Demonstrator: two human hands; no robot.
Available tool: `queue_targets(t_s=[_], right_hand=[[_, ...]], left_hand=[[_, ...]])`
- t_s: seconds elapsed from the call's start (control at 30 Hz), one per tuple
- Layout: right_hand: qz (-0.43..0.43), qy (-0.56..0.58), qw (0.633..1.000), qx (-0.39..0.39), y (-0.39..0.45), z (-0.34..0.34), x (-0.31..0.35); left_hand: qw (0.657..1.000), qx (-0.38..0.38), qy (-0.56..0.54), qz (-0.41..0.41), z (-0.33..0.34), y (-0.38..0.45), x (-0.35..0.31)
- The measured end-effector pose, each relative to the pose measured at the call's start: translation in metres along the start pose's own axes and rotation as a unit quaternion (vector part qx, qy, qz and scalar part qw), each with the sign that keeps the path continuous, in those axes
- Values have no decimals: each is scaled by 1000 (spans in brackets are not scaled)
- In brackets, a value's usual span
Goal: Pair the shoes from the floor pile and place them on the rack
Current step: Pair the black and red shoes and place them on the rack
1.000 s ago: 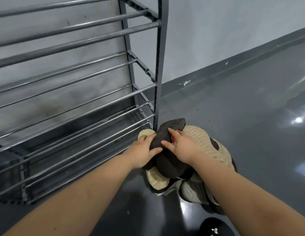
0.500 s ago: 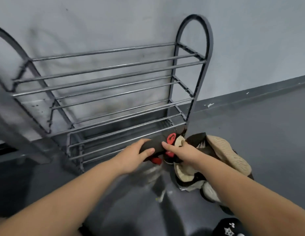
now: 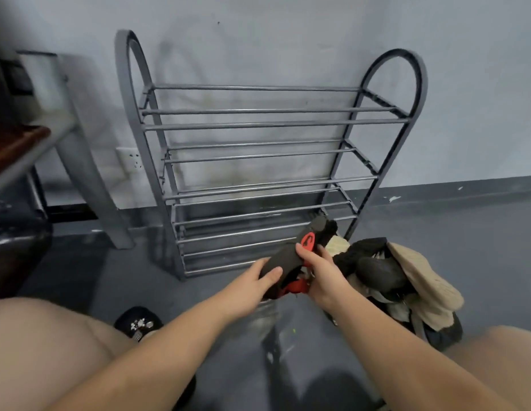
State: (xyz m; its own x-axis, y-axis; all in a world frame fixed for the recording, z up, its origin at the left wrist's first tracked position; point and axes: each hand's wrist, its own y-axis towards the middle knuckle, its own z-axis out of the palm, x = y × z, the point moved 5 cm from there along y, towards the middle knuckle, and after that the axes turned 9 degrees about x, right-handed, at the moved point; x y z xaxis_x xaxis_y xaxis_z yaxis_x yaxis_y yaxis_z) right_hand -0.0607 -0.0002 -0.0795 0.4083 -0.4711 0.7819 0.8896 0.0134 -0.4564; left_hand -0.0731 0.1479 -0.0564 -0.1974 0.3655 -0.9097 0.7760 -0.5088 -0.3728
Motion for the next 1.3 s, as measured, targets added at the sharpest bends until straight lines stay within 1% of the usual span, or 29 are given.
queue_targets(t_s=[0.07, 0.1, 0.17, 0.23, 0.33, 0.37, 0.43, 0.5, 0.57, 0.6, 0.67, 0.73, 0.8, 0.93, 1.0, 1.07, 1.17, 1.23, 1.3], right_hand=[[-21, 48, 998, -26, -2, -5, 0], [-19, 58, 998, -32, -2, -6, 0], [9, 44, 999, -25, -6, -5, -1], [28, 24, 999, -12, -7, -6, -1], [12, -6, 1000, -15, -4, -10, -1], [4, -33, 999, -15, -3, -9, -1], [-13, -133, 991, -27, -3, -7, -2], [-33, -251, 967, -32, -7, -1, -5], [-51, -338, 940, 2, -12, 10, -10], [-59, -358, 931, 27, -14, 16, -12], [-62, -338, 937, 55, -14, 22, -11], [-48, -278, 958, 50, -4, 19, -12], [-26, -241, 969, 39, 5, 16, -17], [55, -228, 971, 56, 14, 16, -41], [84, -230, 968, 55, 17, 14, -51], [107, -244, 963, 52, 22, 12, -64], [164, -265, 948, 68, 31, 15, -91], [207, -291, 931, 79, 37, 17, -111], [250, -328, 906, 95, 44, 20, -128]], left_hand=[[996, -4, -90, -8, 4, 2, 1], [992, -1, -130, -8, 7, 5, 2], [985, 8, -170, -13, 14, 7, 2], [987, 23, -158, -21, 18, 9, 7], [989, 39, -139, -45, 17, 12, 12], [987, 36, -147, -55, 15, 13, 13], [977, 23, -202, -66, 12, 17, 14], [963, 10, -259, -70, 8, 20, 16], [959, 5, -273, -74, 4, 21, 21], [958, 0, -276, -78, 1, 21, 25], [950, -19, -299, -83, -7, 21, 38], [934, -27, -345, -86, -16, 23, 49], [920, -16, -379, -99, -21, 26, 57], [892, 13, -423, -158, -19, 31, 76], [898, 16, -400, -181, -24, 33, 90], [910, 1, -355, -214, -30, 31, 104], [905, -19, -333, -263, -37, 27, 127], [903, -25, -315, -293, -42, 22, 145], [898, -23, -290, -330, -50, 16, 163]])
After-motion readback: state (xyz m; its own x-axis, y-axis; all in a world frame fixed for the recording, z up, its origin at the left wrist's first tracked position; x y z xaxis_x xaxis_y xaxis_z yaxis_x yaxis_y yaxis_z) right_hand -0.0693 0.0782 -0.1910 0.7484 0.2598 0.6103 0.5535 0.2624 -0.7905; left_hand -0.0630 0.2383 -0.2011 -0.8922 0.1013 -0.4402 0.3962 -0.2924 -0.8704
